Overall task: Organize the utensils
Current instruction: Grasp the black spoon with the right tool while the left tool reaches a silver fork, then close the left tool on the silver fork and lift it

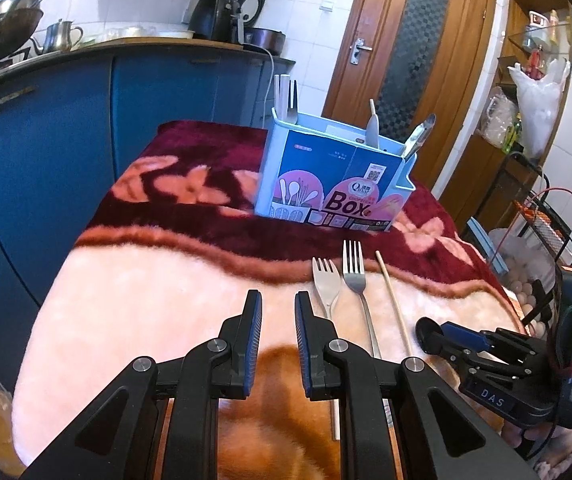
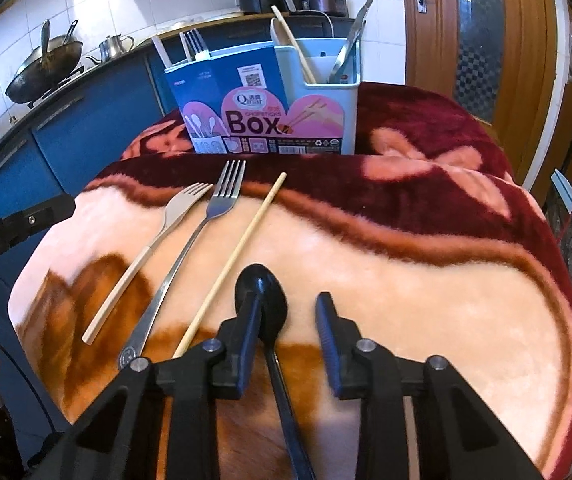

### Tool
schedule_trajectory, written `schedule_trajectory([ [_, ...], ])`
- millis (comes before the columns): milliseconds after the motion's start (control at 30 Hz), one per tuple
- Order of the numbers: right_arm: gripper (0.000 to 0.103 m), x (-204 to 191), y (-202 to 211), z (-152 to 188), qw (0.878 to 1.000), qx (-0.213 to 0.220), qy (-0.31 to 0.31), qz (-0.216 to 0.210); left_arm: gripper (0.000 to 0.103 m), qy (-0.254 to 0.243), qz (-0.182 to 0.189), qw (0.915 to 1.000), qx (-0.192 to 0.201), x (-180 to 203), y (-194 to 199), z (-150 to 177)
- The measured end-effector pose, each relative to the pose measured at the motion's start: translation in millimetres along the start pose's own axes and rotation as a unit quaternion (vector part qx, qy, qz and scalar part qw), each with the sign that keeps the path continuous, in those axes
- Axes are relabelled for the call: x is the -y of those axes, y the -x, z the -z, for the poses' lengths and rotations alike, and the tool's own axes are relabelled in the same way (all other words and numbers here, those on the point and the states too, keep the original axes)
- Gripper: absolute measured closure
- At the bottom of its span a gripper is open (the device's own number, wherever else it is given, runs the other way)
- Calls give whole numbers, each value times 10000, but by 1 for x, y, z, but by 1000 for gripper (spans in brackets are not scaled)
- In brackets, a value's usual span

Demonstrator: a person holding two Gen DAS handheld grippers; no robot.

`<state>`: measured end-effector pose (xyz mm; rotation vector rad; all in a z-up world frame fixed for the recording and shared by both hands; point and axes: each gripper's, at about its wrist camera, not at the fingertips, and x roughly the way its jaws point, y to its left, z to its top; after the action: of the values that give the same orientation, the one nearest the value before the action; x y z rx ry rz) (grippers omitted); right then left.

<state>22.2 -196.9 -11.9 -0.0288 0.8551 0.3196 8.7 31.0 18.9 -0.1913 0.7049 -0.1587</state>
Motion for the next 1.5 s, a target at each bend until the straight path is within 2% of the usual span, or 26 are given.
schedule_trajectory([
  [67,93,3,0,0,10000,42,-53,13,86,-20,-9,10000,-19,1,-1,0],
  [267,100,11,4,0,9996,182,-189,-105,86,-74,-6,9999,-143,7,-10,-1],
  [700,101,42,22,-6,9959,644,-622,-132,86,-34,299,9977,-603,22,-48,-14],
  [867,101,54,21,-8,9948,662,-771,-97,86,-19,463,9954,-842,26,-69,-23],
  [1133,101,57,21,-7,9952,614,-742,-150,86,-54,517,9903,-1290,28,-99,-25],
  [1367,101,56,17,-7,9958,504,-728,-244,85,340,1041,9817,-1557,20,-114,-25],
  [1500,101,57,15,-6,9956,461,-765,-274,87,468,1218,9792,-1553,19,-117,-27],
])
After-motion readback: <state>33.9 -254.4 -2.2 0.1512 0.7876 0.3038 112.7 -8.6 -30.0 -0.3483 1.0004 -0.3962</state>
